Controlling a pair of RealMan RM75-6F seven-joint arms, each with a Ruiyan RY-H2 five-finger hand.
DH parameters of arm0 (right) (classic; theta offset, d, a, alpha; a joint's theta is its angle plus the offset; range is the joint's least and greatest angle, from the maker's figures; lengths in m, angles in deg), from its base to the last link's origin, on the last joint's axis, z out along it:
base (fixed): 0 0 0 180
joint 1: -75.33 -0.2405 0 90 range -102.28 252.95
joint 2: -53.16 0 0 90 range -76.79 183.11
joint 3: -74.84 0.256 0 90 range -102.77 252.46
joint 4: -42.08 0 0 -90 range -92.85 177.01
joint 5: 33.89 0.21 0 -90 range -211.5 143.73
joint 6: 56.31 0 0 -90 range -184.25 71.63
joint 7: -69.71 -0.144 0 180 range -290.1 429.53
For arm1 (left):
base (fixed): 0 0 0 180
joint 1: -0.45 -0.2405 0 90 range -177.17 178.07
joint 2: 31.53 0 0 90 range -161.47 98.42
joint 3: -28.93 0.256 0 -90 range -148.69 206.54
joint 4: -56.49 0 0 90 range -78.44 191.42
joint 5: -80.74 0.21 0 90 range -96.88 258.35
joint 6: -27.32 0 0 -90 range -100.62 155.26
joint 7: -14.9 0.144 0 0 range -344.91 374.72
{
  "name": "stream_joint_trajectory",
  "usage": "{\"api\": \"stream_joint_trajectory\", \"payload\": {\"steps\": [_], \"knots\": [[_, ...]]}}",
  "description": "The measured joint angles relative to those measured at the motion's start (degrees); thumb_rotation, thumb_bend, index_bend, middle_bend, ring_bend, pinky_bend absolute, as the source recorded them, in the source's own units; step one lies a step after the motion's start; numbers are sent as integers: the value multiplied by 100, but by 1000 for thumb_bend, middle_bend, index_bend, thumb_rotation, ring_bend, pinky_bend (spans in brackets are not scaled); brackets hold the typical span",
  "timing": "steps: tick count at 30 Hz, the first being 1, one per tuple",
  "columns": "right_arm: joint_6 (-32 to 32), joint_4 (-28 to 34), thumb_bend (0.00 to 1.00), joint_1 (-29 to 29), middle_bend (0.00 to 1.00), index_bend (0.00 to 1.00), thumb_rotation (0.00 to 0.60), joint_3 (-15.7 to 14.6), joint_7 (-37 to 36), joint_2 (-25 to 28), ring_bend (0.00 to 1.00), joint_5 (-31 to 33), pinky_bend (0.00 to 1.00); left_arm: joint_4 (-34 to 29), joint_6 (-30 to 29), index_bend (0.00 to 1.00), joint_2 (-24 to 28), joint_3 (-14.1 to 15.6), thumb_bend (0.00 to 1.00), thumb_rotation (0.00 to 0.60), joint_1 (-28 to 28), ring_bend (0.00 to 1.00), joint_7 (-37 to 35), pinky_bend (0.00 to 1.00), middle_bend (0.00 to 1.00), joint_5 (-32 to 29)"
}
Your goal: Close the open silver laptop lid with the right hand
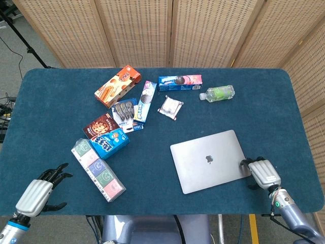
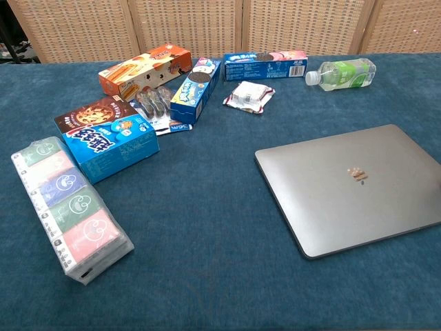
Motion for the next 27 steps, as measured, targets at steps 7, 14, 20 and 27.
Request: {"api": "stream_joint_trajectory", "payload": {"steps": [7,14,20,27], "knots": [[260,281,17,3,266,264,600,146,190,270,433,7,256,11,-32,280,-12,-16,11,600,-8,214,-20,186,131,1],[577,1008,17,-17,252,252,600,373,575,803,419,39,256,39,-128,279,-22,-52,11,600,-35,214,-62,186,131,-6],[1216,1615,17,111,242,247,600,517,616,1223,405,-161,254,103,-244,277,-75,-150,11,600,-83,214,-114,185,131,-119],[2428,1852,17,588,216,236,600,534,141,1346,376,-764,238,218,-495,264,-230,-323,11,600,-168,212,-178,185,131,-251]]}}
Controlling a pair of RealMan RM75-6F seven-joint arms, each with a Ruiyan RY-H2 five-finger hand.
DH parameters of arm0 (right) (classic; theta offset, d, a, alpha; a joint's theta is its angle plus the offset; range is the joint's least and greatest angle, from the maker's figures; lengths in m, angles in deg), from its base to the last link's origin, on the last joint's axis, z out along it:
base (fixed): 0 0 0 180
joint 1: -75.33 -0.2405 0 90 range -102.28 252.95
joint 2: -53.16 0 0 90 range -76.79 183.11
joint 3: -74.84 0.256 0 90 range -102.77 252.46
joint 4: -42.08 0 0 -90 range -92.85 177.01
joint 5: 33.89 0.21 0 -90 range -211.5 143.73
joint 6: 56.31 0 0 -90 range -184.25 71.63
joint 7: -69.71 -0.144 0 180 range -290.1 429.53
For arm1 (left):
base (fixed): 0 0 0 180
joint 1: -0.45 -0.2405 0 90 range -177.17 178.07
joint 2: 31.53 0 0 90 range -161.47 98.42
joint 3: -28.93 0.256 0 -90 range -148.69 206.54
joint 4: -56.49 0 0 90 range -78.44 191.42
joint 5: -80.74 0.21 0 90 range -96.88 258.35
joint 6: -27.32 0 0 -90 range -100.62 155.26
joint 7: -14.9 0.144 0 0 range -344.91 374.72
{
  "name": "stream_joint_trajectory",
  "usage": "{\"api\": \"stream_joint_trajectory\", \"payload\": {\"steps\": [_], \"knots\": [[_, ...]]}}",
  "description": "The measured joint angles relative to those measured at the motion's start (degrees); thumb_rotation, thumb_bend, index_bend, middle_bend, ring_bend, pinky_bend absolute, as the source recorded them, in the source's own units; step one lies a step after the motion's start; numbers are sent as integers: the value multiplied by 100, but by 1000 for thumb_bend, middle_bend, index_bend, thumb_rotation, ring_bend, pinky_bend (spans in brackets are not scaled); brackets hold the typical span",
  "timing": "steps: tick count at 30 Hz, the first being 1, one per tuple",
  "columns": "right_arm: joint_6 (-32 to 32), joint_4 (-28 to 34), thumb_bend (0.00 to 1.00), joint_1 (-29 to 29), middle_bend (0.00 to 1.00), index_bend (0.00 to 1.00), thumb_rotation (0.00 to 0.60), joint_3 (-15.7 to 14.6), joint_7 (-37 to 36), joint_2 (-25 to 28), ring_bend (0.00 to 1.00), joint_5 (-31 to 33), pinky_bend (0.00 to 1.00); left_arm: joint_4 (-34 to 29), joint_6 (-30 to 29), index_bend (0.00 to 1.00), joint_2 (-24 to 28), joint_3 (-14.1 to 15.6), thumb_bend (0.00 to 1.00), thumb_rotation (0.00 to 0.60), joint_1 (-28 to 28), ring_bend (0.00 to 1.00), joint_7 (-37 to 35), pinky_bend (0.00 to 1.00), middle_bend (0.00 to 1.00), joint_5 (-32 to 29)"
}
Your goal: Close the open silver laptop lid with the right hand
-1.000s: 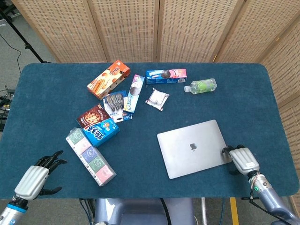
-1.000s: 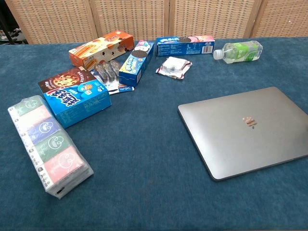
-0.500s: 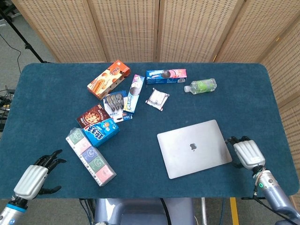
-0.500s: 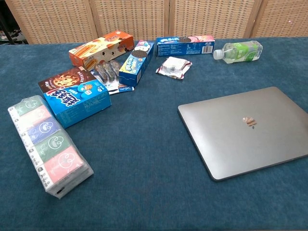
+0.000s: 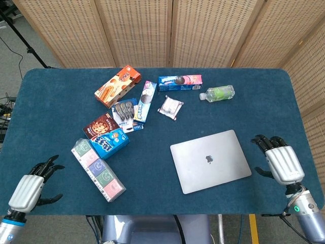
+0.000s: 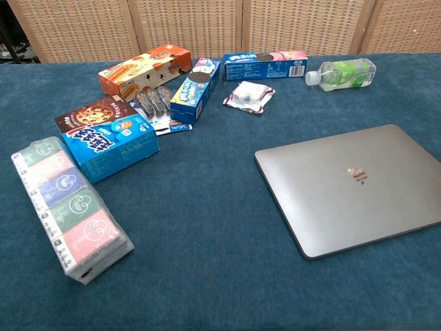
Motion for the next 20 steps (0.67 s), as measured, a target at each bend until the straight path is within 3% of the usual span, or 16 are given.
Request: {"api": "stream_joint_trajectory", "payload": {"steps": [8,20], "knots": [[1135,-511,17,730,146,179,600,-48,-1134,-268,301,-268,187,195,-244,245,-225,-182,11,600,-88,198,-135,186,131,-114],[1788,-1257,17,1261,64,110,600,-26,-1942,-743,199,-288,133,381,-594,219,-485,-371,12,600,-196,155,-239,185,108,-169]]}}
